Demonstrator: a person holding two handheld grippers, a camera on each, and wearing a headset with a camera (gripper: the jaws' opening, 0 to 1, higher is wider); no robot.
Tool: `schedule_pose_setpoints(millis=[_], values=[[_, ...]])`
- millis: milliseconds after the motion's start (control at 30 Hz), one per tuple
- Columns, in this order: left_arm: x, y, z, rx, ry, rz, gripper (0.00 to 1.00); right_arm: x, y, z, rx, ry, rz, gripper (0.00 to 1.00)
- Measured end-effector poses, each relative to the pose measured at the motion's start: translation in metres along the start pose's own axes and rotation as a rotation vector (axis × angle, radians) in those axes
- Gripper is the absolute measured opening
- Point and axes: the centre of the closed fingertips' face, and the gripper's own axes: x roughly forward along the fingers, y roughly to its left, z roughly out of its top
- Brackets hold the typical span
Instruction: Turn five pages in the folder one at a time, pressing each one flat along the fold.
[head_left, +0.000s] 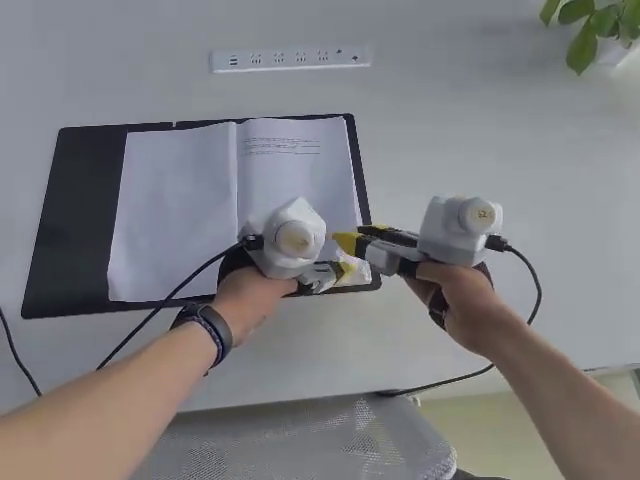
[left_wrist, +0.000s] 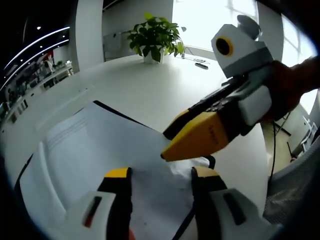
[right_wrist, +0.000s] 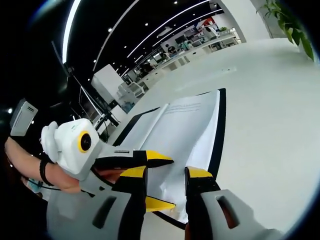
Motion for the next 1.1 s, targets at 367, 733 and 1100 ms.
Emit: schedule_pose_setpoints(millis=[367, 733, 1100], values=[[-0.001, -0.002, 0.000, 0.003, 0.001, -0.010, 0.50, 0.002, -0.012, -0.004, 0.022, 0.019, -0.022, 0.03], [-0.011, -0.004, -0.003, -0.014, 0.028, -0.022, 0.60, 0.004, -0.010, 0.002, 0.071, -0.013, -0.021, 0.02], [-0.034, 0.002, -0.001, -0.048, 0.001, -0.005, 0.66, -0.001, -0.006, 0.002, 0.084, -0.018, -0.038, 0.00]])
